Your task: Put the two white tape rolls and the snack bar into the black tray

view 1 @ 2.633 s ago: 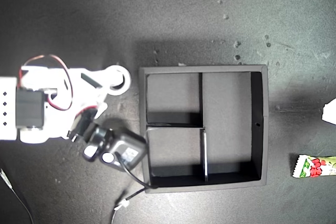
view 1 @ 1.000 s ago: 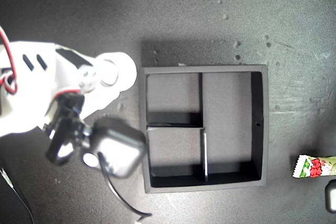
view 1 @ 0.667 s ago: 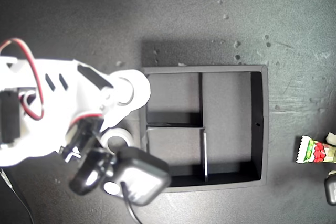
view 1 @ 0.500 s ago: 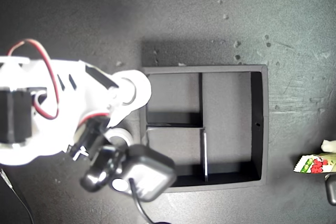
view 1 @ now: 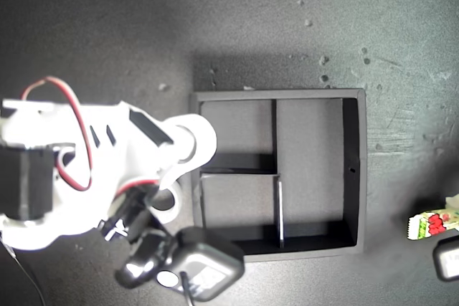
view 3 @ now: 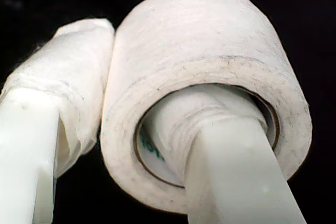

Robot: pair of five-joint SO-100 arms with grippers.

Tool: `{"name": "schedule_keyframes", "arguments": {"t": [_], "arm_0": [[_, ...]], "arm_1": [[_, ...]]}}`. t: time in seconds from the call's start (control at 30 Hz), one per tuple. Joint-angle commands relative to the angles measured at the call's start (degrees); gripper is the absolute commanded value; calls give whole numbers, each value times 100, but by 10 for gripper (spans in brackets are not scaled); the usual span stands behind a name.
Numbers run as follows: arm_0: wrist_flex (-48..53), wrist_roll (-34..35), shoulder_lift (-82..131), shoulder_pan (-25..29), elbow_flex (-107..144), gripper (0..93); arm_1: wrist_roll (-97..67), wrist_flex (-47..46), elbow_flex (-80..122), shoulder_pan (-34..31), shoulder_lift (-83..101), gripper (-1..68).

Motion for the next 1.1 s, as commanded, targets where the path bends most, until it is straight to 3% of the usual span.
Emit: {"name": "schedule_keyframes", "arguments": {"t": [0.0, 0.13, 0.23, 0.33, 0.67, 1.07], "arm_0": [[246, 97, -272, 53, -896, 0], [940, 70, -1292, 62, -2338, 0], [1828, -123, -2479, 0, -4078, 0], [1898, -246, -3023, -62, -4535, 0], [1898, -475, -4061, -149, -4746, 0], [1907, -360, -5361, -255, -5906, 1]], "arm_1": [[-2856, 281, -1679, 1011, 26, -3], [-6029, -53, -2725, 1239, -97, -3], [-7585, -325, -2979, 1151, -176, -3], [-8473, -378, -3357, 1063, -686, -3], [-8596, -483, -5616, 1257, -3823, -3], [-8314, -1512, -4878, 1433, -4043, -3]]}}
